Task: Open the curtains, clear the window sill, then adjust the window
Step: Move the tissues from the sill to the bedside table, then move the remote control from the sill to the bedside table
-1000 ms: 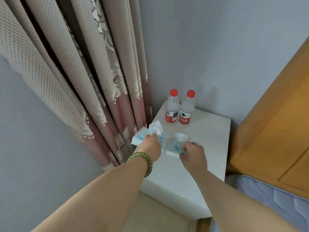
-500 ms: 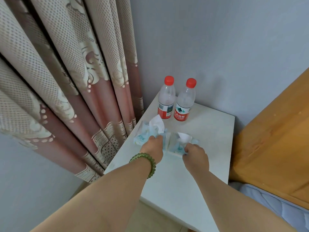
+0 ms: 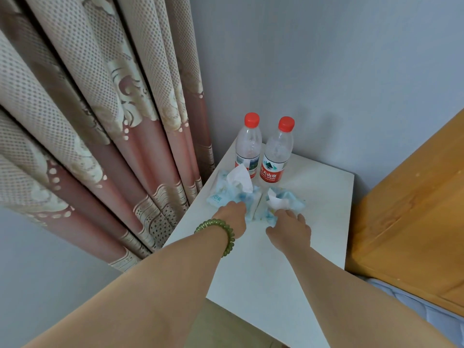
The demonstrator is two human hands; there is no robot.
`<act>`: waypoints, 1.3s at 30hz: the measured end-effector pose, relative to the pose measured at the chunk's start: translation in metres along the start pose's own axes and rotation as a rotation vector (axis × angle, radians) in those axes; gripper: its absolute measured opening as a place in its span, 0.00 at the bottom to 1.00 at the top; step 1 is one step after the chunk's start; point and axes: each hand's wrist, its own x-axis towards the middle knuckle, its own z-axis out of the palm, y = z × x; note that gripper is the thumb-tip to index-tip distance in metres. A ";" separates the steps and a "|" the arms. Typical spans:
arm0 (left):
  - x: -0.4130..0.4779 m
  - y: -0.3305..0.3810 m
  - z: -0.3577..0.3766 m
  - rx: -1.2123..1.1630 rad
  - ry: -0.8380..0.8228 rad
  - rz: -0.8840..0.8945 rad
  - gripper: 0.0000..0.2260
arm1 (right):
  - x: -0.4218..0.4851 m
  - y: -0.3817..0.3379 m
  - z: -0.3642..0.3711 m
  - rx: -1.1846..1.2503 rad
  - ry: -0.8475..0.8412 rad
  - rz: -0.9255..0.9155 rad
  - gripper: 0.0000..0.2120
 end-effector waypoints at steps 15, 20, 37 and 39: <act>-0.115 -0.033 -0.125 -0.187 0.304 -0.016 0.12 | -0.084 -0.121 -0.107 0.041 0.121 -0.257 0.12; -0.200 -0.080 -0.172 -0.142 0.480 -0.099 0.11 | -0.157 -0.193 -0.143 0.114 0.110 -0.392 0.08; -0.526 -0.287 -0.217 -0.102 0.935 -0.377 0.11 | -0.467 -0.393 -0.127 0.255 0.071 -0.767 0.09; -0.569 -0.316 -0.211 -0.097 0.986 -0.413 0.11 | -0.508 -0.418 -0.113 0.258 0.063 -0.831 0.09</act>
